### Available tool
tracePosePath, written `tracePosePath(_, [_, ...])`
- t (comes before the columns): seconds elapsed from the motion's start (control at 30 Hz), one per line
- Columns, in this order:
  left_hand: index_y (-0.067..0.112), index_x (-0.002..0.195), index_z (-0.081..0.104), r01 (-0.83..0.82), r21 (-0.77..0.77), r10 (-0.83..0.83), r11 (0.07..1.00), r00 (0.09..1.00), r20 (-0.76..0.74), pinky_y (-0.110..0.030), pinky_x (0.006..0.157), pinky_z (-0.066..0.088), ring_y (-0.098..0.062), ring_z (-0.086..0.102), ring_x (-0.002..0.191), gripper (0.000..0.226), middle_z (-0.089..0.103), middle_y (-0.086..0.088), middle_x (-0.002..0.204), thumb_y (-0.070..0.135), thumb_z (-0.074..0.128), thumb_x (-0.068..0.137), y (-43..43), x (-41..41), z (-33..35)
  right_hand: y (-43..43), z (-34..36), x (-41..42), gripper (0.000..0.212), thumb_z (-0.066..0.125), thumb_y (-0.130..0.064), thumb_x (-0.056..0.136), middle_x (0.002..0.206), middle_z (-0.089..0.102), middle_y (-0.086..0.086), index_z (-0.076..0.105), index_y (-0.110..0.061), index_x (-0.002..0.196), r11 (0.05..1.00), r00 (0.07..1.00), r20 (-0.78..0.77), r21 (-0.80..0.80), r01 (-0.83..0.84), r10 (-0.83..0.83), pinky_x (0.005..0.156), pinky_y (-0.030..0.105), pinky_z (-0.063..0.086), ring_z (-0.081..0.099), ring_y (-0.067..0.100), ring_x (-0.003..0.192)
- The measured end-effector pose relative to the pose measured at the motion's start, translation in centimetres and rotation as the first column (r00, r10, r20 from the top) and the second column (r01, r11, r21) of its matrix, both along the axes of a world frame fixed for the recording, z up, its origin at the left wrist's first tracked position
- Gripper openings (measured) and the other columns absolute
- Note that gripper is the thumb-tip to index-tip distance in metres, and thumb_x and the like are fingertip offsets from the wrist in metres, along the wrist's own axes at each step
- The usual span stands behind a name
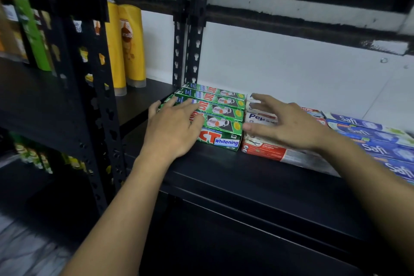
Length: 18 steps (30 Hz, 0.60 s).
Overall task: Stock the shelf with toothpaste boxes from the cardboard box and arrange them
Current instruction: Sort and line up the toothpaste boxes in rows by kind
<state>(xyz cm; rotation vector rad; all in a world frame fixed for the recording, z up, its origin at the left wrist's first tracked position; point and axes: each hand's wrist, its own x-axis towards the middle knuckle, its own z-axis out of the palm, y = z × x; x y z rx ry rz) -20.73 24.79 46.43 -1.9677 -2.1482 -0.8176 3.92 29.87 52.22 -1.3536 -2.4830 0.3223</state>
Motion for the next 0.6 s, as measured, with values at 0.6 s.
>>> tracePosePath(0.6, [0.036,0.144,0.046,-0.008,-0.004,0.008,1.0,1.0,-0.002,-0.044,0.12,0.007,-0.014,0.024,0.147,0.048,0.038,0.011,0.155,0.047,0.027,0.101,0.2,0.0,0.0,3.0,-0.6,-1.7,0.089,0.035,-0.079,0.08,0.156,0.032,-0.014,0.009,-0.036,0.154,0.996,0.995,0.088,-0.075,-0.038,0.045,0.114,0.037,0.032,0.045,0.018,0.136])
